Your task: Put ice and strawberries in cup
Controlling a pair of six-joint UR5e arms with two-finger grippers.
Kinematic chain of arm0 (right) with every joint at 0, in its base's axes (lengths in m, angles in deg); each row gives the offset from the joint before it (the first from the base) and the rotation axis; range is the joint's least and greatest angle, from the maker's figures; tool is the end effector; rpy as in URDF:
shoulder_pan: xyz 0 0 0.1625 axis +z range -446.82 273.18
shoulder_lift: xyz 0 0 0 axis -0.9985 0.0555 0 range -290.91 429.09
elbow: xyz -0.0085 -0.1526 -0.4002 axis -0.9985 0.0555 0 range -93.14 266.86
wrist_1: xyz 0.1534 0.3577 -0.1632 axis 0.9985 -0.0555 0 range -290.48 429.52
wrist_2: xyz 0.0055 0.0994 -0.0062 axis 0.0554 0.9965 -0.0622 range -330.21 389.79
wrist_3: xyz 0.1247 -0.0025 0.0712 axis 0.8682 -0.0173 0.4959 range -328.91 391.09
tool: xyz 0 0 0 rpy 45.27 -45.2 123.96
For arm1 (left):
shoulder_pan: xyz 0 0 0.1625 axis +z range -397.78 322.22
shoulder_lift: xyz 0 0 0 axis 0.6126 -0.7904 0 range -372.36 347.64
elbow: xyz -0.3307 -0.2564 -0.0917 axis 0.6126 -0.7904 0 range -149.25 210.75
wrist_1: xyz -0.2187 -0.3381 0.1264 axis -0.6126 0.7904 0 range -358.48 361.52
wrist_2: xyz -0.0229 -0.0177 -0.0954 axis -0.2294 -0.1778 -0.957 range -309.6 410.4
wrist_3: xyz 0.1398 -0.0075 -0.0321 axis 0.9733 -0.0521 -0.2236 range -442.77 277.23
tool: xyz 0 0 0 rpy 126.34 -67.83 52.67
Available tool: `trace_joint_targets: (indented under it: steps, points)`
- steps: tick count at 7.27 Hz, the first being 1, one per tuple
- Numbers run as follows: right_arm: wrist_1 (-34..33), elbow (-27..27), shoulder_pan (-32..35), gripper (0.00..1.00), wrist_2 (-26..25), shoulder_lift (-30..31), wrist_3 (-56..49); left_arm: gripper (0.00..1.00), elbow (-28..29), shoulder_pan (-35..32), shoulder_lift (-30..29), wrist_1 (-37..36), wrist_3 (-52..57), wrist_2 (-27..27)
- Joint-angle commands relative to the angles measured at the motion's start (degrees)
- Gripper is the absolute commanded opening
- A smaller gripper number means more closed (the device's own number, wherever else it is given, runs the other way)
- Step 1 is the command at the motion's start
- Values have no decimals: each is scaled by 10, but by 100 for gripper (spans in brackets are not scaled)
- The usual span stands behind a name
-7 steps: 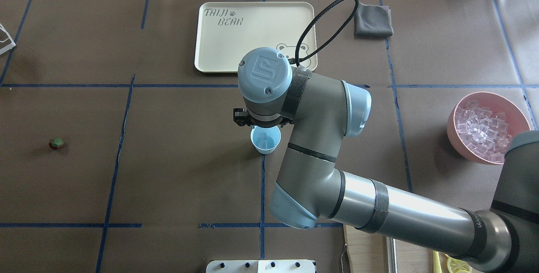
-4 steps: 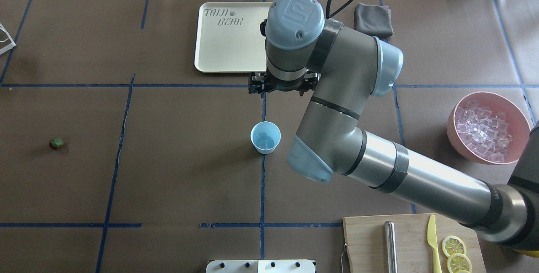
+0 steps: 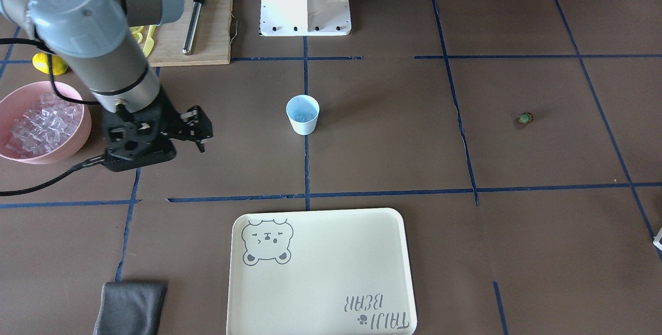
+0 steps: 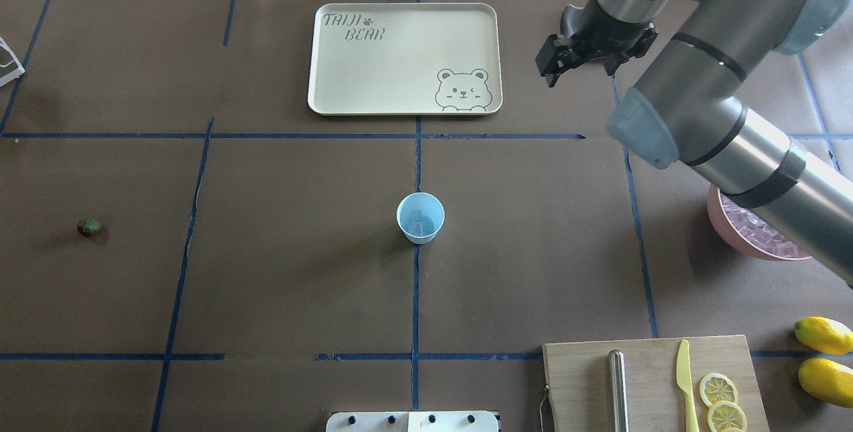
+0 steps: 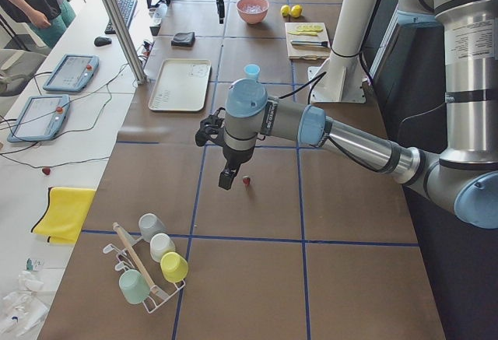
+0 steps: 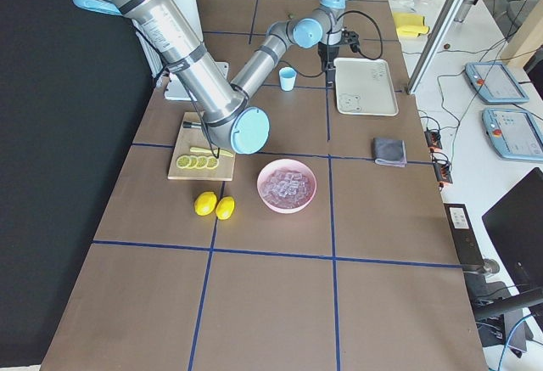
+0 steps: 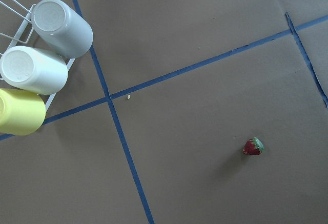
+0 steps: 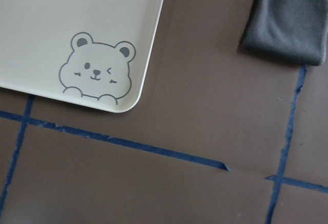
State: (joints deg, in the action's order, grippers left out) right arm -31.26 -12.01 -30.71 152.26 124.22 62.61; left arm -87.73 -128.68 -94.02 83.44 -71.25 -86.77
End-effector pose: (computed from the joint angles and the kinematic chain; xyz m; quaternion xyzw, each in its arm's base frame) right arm -0.3347 -0.5990 0.2845 0.0844 -0.3728 -0.0984 0.9188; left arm -0.0348 -0.4312 0.5231 0.1388 0.3851 0.1262 0.9036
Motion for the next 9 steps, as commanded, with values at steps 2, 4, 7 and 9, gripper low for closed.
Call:
trace_joint_targets:
  steps: [2,4,7,9]
  points:
    - [1,-3,183,100,88,139,-313,100,-3,12,-4,3,-42,-12]
    - [7,-3,281,100,116,239,-432,100,-15,40,-7,2,-88,-3]
    - [28,3,356,100,113,362,-472,100,-38,112,-18,3,-193,-3]
    - [37,3,364,100,113,385,-468,100,-43,150,-16,12,-227,-1]
